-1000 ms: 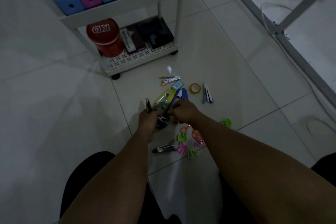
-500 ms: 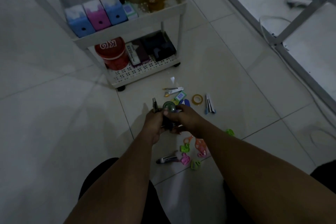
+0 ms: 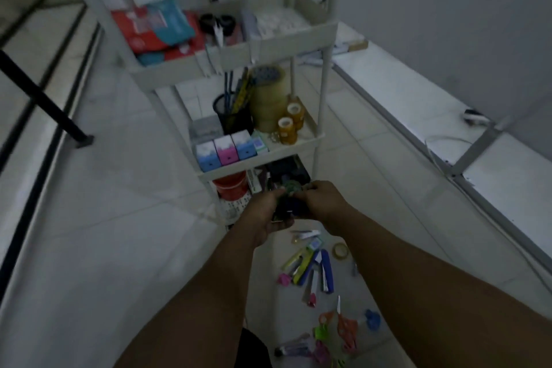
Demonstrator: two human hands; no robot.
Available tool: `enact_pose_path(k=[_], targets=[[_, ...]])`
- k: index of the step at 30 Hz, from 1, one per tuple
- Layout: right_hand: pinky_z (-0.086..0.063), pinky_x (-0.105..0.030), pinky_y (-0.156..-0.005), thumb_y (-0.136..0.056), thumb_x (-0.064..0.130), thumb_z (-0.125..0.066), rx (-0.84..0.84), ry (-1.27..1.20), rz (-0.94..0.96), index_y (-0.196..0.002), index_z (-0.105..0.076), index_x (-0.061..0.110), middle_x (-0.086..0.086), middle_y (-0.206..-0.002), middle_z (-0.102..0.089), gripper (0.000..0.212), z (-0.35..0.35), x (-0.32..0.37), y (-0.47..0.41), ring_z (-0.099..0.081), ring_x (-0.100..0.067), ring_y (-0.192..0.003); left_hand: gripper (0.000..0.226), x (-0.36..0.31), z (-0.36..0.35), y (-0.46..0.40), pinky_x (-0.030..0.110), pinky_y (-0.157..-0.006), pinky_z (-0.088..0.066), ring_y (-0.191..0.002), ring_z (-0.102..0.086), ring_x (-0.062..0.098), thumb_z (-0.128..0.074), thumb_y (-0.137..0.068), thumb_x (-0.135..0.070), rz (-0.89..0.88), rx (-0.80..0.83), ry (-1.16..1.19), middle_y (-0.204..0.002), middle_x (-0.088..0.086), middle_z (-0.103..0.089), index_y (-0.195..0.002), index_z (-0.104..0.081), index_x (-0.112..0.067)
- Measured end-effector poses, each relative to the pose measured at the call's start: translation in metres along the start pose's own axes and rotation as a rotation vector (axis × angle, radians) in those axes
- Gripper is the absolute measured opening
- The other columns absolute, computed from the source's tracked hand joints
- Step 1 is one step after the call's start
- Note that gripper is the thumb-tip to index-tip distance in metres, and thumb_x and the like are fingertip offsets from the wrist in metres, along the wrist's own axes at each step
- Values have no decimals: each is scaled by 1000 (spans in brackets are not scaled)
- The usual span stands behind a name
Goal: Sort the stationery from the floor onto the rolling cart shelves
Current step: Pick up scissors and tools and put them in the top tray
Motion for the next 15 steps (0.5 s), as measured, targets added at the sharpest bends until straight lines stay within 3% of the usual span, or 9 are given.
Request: enact_pose_path(k=[5,8,12,15], targets=[[-60,-37,-54,-80,0,-69,30,-105,59,-77,-64,-1,-20,-73,-69,6,9,76,22,-70,-30,-62,19,-75,-5,37,32,-55,-56,-77,-69,25,-57,-92,-31,-102,14,-106,-96,11,-71,-103,-62,-16],[-55,-29,-46,-81,2,-70,61,-177,119,-77,-62,0,-13,-60,-69,9,16,119,41,-69,-23,-51,24,-115,-10,63,32,-54,-56,-80,-69,27,-56,-93,-31,-158,23,-139,-103,12,-69,-109,-61,-14],[-57,-31,-48,-86,4,-65,58,-89,162,-85,-59,-6,-24,-77,-67,12,26,170,62,-69,-27,-51,20,-157,-16,99,30,-53,-56,-78,-69,26,-56,-93,-35,-228,22,-208,-100,11,-68,-99,-61,-17],[-60,-33,-52,-88,5,-61,52,-10,210,-84,-58,-4,-22,-76,-65,9,34,201,79,-67,-25,-52,20,-182,-21,125,29,-54,-56,-74,-68,23,-53,-95,-36,-274,73,-276,-92,10,-70,-95,-62,-19]])
Point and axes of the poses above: each hand's wrist, its own y-axis away from the middle knuckle, its own z-axis out of the back of the hand, x = y × z, the point moved 2 cm from there along -y, towards the middle knuckle
